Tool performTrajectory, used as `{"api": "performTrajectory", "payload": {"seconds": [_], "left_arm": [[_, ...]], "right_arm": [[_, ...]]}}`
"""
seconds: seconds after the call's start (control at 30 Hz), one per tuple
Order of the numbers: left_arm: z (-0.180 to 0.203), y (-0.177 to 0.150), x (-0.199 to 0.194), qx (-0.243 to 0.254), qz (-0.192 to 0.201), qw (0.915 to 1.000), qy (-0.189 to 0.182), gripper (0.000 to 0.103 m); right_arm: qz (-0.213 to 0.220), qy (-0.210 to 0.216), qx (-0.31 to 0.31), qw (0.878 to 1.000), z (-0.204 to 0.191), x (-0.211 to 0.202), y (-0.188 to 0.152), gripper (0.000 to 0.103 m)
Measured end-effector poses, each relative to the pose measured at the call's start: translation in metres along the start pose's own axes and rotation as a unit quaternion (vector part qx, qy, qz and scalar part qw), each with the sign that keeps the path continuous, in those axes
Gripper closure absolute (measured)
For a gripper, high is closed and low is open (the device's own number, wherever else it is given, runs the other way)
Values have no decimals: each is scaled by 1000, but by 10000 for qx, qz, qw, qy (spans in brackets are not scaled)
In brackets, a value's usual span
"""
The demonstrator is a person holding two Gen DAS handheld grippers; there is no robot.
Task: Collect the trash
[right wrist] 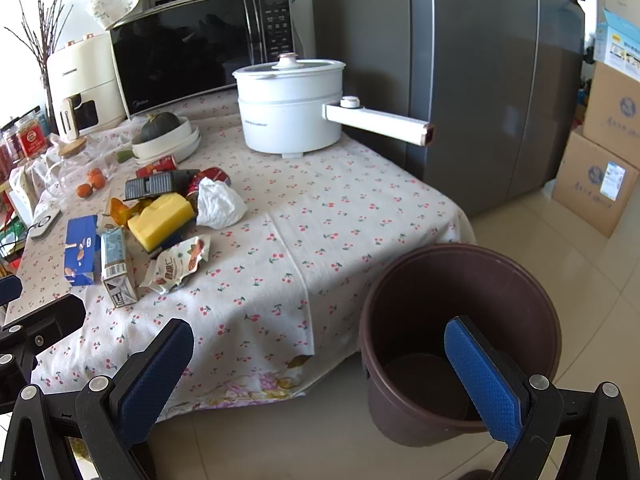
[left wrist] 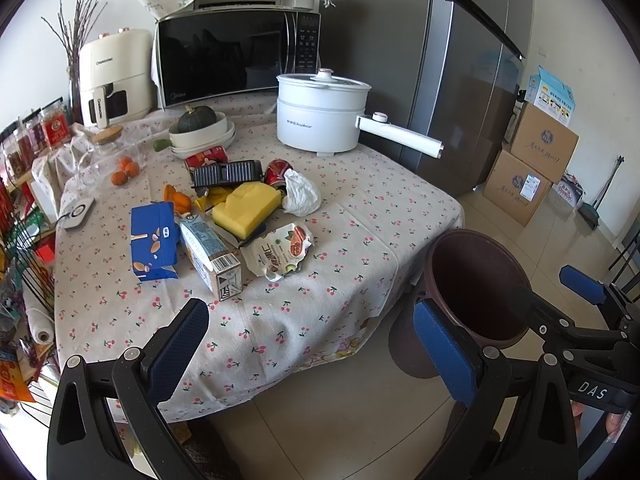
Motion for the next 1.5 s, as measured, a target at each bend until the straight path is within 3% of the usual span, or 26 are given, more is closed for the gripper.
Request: {"api": "performTrajectory", "payload": {"seconds": [0.3, 0.53, 0.8, 1.03, 1.2, 1.3, 1.4, 1.5], "left_arm": [[0, 4, -2, -53, -50, 9999, -101, 0], [-4, 11, -7, -67, 138, 9998, -110, 0], [-42, 40, 12, -183, 194, 9996, 21, 0], [-108, 54, 71, -153, -605, 9962, 602, 0], [-170, 23, 117, -831, -1165, 9857, 887, 0], [-195, 5, 139, -1016, -1452, 9772, 1168, 2], [-213, -10, 154, -1299, -1574, 9703, 1298, 3], [-219, -15, 168, -1200, -1589, 9693, 1442, 3]], "right_arm": [[-5, -131, -82, 9999, 1, 2, 1, 0], [67, -119, -76, 9999, 3, 0, 7, 0], [-234, 139, -359, 9990, -13, 19, 37, 0], [-456, 440, -685, 9956, -36, 57, 60, 0], [-507, 666, -397, 9957, -39, 92, 47, 0], [-1208, 604, -353, 9902, -35, 123, 25, 0], [-1227, 464, -371, 9907, -28, 138, 26, 0], [-1136, 291, -499, 9918, -23, 145, 29, 0]]}}
Point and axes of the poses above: each gripper's, at about its wrist camera, not at the fingertips, and x roughly the way its jaws point, z to its right, y to its top, the point moved 3 cm from there along x, roughly the way its jaws point, and after that the axes turned 15 degrees about z, right-handed, at the moved point
